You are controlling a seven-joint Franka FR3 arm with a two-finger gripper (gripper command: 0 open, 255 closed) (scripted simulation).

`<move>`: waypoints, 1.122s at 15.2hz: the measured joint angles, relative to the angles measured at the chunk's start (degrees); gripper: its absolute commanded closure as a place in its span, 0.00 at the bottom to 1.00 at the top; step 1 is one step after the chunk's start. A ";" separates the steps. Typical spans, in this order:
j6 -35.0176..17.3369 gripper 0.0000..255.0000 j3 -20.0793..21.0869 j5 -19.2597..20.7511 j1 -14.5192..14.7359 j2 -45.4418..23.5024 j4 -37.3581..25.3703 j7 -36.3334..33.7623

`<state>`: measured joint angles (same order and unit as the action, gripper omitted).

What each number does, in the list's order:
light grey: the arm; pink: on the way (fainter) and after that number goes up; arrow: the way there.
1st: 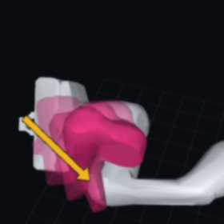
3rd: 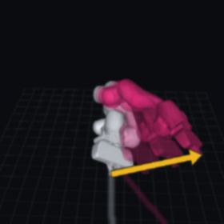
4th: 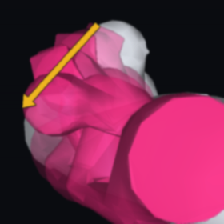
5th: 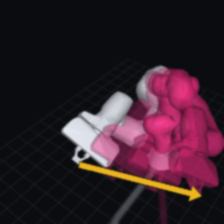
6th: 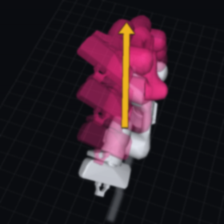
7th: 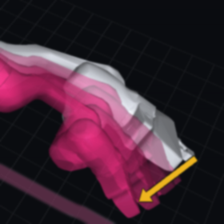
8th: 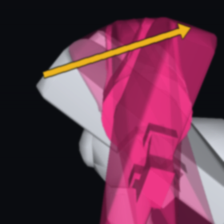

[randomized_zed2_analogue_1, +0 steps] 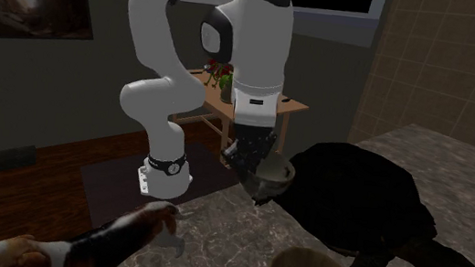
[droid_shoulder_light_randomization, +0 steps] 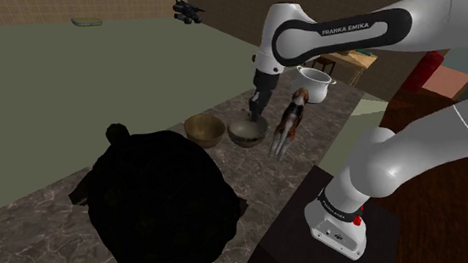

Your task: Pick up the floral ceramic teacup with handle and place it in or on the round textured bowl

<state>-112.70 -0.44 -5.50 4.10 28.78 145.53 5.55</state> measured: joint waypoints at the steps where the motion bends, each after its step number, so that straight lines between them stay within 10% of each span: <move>1: -0.41 1.00 -0.26 0.12 -0.13 -2.66 -2.22 0.35; 17: 2.43 1.00 -1.84 -0.09 -0.90 -33.67 -35.80 2.63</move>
<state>-110.27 -2.28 -5.59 3.20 -4.88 109.72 8.18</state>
